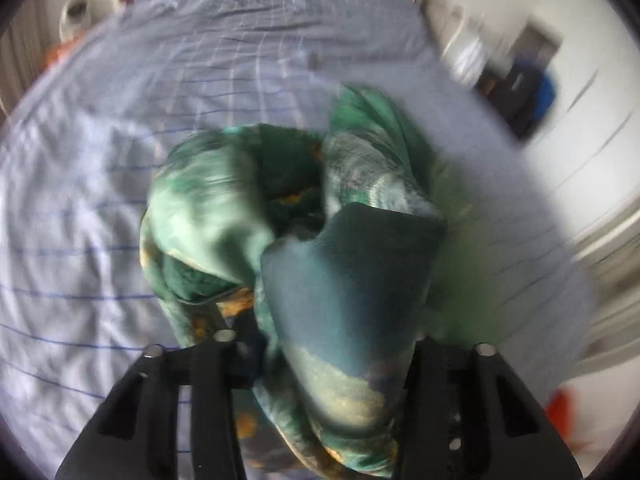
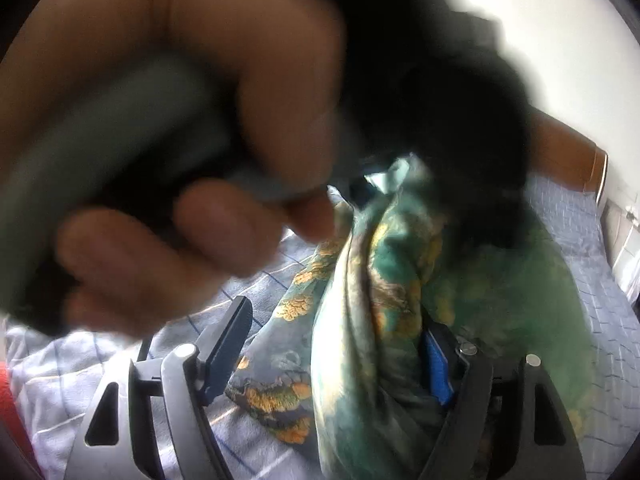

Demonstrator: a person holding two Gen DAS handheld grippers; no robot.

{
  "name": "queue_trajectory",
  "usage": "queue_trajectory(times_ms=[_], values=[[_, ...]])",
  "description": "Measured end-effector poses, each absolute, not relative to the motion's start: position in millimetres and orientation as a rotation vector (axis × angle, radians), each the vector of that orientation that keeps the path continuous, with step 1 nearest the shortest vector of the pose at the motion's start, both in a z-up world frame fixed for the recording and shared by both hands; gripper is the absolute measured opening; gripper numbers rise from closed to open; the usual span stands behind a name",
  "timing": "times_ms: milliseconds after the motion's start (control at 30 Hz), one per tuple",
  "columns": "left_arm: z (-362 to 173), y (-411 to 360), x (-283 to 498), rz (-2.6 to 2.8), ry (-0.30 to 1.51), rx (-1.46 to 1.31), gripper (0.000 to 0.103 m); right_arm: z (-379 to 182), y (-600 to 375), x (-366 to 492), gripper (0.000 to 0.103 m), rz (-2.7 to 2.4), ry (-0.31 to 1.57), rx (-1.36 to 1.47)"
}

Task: Fold large clothes

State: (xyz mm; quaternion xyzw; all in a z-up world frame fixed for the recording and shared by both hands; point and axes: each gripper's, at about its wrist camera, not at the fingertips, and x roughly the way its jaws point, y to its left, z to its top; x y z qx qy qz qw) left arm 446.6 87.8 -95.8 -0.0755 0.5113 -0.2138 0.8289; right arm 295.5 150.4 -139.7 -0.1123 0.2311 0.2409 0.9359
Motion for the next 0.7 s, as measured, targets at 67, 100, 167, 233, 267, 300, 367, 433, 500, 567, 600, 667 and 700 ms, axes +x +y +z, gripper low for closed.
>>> queue_trajectory(times_ms=[67, 100, 167, 233, 267, 300, 367, 433, 500, 567, 600, 667, 700], values=[[-94.0, 113.2, 445.1, -0.524, 1.049, -0.239, 0.036, -120.8, 121.8, 278.7, 0.075, 0.58, 0.451, -0.123], [-97.6, 123.5, 444.9, -0.533, 1.041, -0.258, 0.036, -105.2, 95.2, 265.8, 0.075, 0.628, 0.43, -0.041], [-114.2, 143.3, 450.2, -0.538, 1.056, -0.326, 0.036, -84.7, 51.5, 258.2, 0.075, 0.598, 0.412, 0.063], [-133.7, 157.3, 454.3, -0.522, 1.068, -0.382, 0.037, -74.0, 14.5, 270.3, 0.075, 0.559, 0.426, 0.148], [-143.1, 162.4, 456.7, -0.507, 1.07, -0.406, 0.038, -72.0, -2.4, 285.0, 0.069, 0.538, 0.469, 0.184], [-149.0, 165.5, 458.8, -0.495, 1.07, -0.428, 0.04, -76.0, -17.4, 306.5, 0.06, 0.524, 0.534, 0.214], [-159.5, 170.3, 465.6, -0.465, 1.075, -0.476, 0.048, -94.4, -39.3, 349.0, 0.057, 0.53, 0.684, 0.263], [-165.5, 171.3, 472.4, -0.441, 1.084, -0.481, 0.051, -120.8, -37.3, 374.4, 0.055, 0.534, 0.799, 0.273], [-173.2, 168.7, 481.6, -0.424, 1.098, -0.443, 0.054, -146.4, -26.1, 375.4, 0.056, 0.511, 0.834, 0.228], [-183.7, 167.9, 486.5, -0.405, 1.108, -0.425, 0.059, -157.6, -25.1, 373.9, 0.056, 0.498, 0.833, 0.238], [-190.9, 169.0, 489.4, -0.402, 1.109, -0.445, 0.06, -162.0, -24.3, 372.5, 0.056, 0.489, 0.824, 0.263], [-205.4, 176.5, 487.1, -0.409, 1.093, -0.523, 0.061, -158.6, -27.4, 372.1, 0.056, 0.473, 0.817, 0.263], [-210.4, 180.1, 484.9, -0.417, 1.08, -0.555, 0.061, -160.7, -24.5, 370.9, 0.056, 0.463, 0.811, 0.248]])
